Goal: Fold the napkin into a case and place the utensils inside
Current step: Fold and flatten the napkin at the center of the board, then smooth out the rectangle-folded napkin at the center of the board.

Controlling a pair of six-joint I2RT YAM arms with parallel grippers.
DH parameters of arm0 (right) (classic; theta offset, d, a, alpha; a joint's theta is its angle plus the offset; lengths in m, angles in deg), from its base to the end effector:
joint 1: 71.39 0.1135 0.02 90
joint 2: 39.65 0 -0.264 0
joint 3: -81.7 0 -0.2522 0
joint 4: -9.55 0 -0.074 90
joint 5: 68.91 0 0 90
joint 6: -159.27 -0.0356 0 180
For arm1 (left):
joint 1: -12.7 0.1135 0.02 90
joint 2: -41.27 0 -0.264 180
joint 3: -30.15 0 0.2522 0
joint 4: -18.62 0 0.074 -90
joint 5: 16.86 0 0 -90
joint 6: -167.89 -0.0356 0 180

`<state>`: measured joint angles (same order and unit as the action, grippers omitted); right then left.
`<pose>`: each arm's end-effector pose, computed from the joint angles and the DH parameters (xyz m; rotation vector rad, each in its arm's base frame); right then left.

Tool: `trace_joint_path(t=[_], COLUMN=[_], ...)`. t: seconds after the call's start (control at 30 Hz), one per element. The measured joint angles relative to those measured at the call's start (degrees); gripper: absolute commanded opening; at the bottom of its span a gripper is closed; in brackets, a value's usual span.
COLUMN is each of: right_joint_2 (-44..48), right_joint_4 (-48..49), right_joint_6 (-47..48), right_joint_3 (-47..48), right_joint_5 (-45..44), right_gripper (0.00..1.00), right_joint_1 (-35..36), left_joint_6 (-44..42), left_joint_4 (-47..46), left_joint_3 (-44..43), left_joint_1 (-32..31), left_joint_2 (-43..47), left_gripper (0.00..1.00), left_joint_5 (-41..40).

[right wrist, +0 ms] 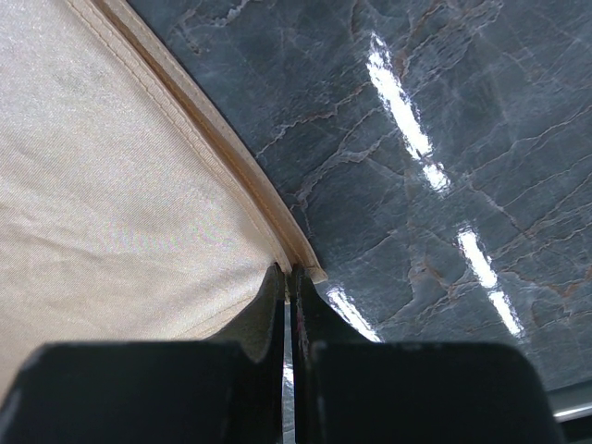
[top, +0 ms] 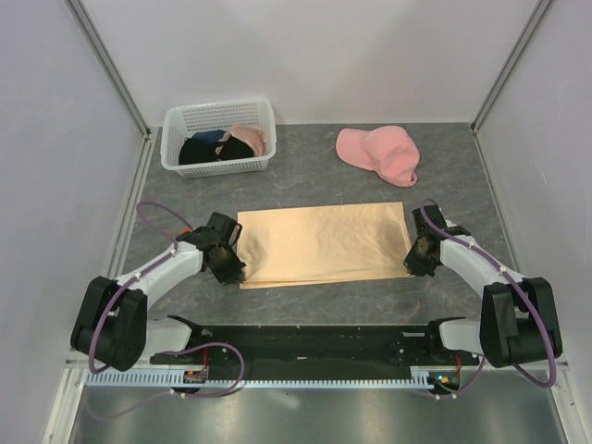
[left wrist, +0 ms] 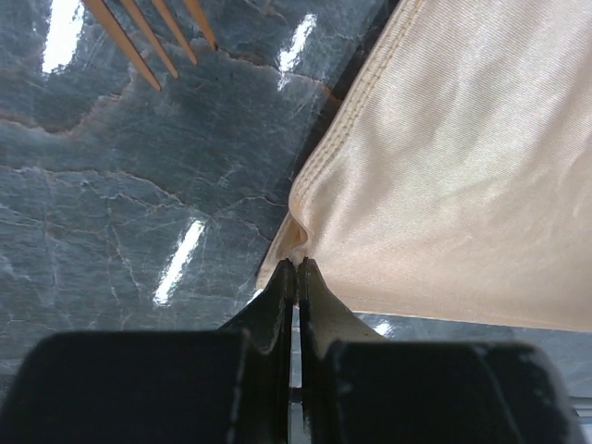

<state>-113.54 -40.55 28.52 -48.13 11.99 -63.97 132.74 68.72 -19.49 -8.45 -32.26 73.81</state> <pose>0.2070 0.0213 0.1609 0.8391 2.6919 -0.0413 0.1919 -0.0747 0.1592 -0.8432 2.7922 -0.2660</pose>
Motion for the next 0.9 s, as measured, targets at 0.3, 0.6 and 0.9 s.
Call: trace_joint_path(t=[0.3, 0.6, 0.9], right_joint_2=[-0.09, 0.63, 7.87], right_joint_4=[0.46, 0.55, -2.01], right_joint_6=[-0.07, 0.02, 1.51], right_joint_3=[0.00, 0.00, 1.38], right_joint_5=[0.02, -2.64, -2.38], right_gripper=[0.16, 0.53, 0.72], right_joint_1=[0.20, -0.11, -0.15], left_joint_6=[1.31, 1.62, 0.72], left_joint_4=[0.44, 6.19, 6.14], left_joint_3=[1.51, 2.05, -0.61], left_joint_1=[-0.09, 0.07, 0.07], left_joint_2=[2.38, 10.14, 13.90], left_gripper=[0.15, 0.41, 0.11], left_joint_5=[0.04, -0.50, 3.54])
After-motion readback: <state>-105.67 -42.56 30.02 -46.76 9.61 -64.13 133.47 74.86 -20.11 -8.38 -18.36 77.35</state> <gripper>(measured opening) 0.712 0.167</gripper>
